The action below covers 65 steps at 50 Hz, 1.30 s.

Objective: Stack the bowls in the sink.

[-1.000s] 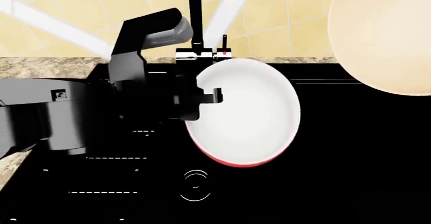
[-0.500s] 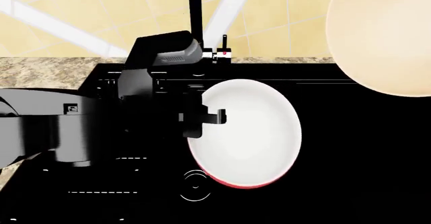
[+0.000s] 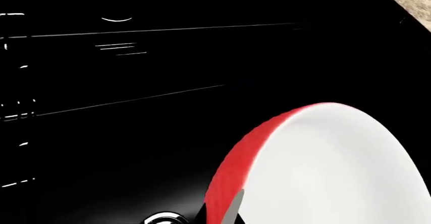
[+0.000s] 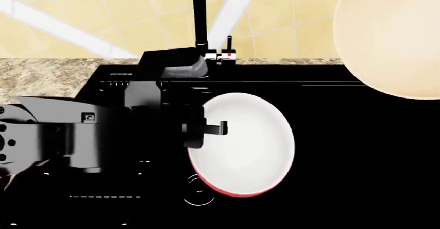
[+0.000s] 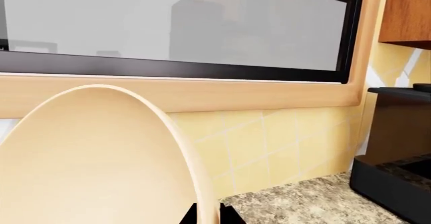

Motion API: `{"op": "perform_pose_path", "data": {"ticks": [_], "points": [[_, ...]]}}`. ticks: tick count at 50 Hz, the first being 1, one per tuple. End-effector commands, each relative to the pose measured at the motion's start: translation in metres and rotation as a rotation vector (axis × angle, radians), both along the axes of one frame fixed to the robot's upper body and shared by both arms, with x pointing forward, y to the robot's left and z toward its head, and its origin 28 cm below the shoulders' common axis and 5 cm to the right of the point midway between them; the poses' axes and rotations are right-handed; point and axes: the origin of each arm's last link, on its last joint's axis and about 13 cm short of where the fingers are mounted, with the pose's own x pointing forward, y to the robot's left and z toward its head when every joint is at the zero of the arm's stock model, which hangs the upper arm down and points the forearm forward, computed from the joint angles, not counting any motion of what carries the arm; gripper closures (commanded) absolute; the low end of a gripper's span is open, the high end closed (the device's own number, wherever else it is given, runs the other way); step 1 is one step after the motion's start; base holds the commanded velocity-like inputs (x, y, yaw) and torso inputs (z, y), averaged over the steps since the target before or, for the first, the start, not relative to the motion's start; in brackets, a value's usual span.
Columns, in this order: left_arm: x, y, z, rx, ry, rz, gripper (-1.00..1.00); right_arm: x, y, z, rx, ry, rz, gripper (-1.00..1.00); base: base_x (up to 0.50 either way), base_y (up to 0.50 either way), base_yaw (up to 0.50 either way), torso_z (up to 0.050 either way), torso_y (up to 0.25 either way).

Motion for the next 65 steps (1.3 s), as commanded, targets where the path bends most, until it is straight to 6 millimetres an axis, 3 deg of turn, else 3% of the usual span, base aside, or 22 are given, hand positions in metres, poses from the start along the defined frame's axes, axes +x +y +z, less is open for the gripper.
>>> {"op": "perform_pose_path", "data": {"ticks": [1, 65], "points": [[0.004, 0.000, -0.002, 0.009, -0.007, 0.019, 1.00, -0.003, -0.001, 0.004, 0.000, -0.033, -0.006, 1.00, 0.00, 0.00, 0.00, 0.000, 0.000], [0.015, -0.017, -0.030, 0.009, 0.047, -0.025, 1.00, -0.003, -0.003, 0.000, 0.010, -0.034, -0.004, 1.00, 0.00, 0.00, 0.00, 0.000, 0.001]]}}
